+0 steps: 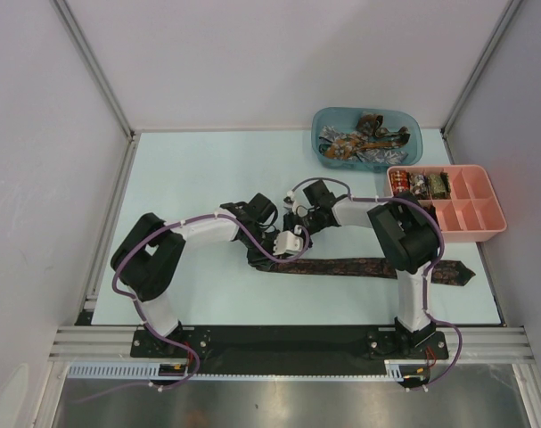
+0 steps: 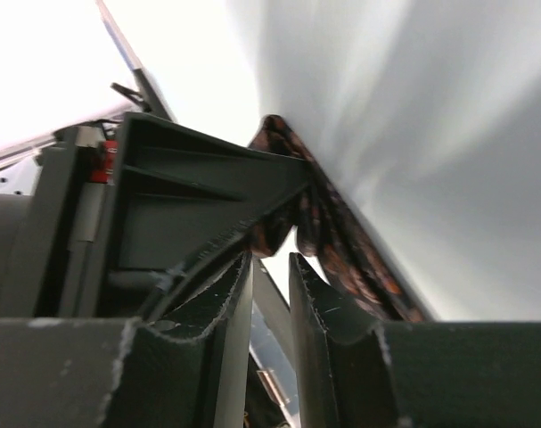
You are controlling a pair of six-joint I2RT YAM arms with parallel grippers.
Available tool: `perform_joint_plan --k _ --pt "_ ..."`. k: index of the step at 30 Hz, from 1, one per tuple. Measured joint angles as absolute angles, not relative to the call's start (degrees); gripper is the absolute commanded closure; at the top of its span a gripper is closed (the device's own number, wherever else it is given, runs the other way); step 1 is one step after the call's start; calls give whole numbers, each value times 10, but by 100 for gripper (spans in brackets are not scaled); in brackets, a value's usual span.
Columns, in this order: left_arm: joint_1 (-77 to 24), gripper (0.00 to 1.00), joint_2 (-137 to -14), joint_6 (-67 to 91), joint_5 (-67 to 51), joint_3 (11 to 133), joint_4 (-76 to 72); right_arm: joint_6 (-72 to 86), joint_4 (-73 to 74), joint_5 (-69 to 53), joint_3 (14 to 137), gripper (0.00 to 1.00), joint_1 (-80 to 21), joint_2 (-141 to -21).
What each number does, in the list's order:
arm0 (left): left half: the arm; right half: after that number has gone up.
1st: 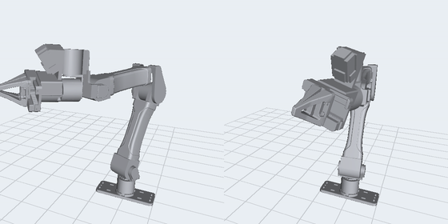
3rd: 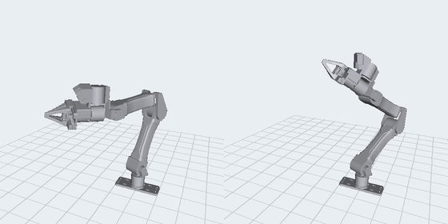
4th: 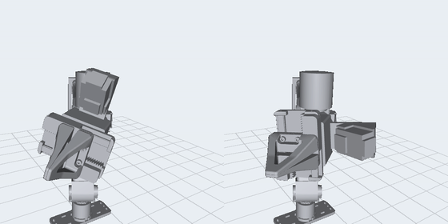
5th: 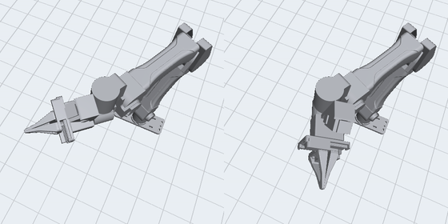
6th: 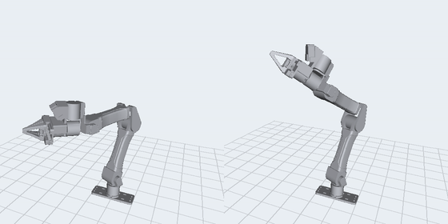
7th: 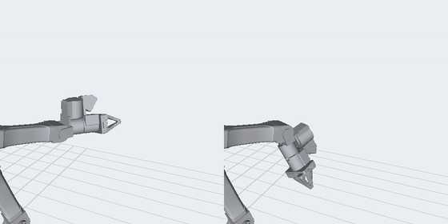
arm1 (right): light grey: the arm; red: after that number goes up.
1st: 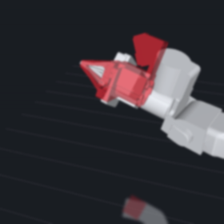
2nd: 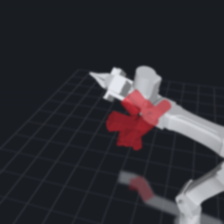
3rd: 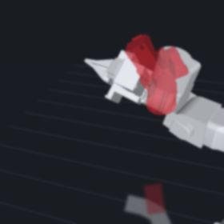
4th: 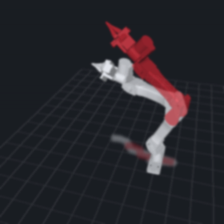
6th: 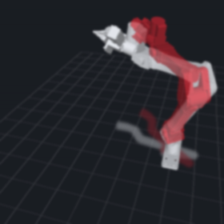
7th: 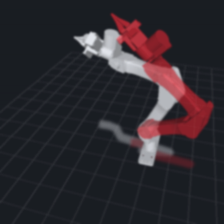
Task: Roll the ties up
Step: Roll the tie at the center of the board.
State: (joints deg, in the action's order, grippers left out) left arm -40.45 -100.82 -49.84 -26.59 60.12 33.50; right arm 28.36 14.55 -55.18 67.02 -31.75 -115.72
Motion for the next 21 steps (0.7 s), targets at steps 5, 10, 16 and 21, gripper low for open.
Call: perform_joint_plan --k 5,10,16,21 --pt "-404 59 -1008 -494 -266 601 334 316 120 -562 667 71 -326 -1158" --pt "-404 59 -1008 -490 -266 601 333 326 112 -567 665 70 -331 -1173" --pt "-405 57 -1008 -489 -266 601 332 322 110 -569 665 77 -334 -1191" --pt "-405 53 -1008 -489 -266 601 331 302 120 -562 666 100 -334 -1193"
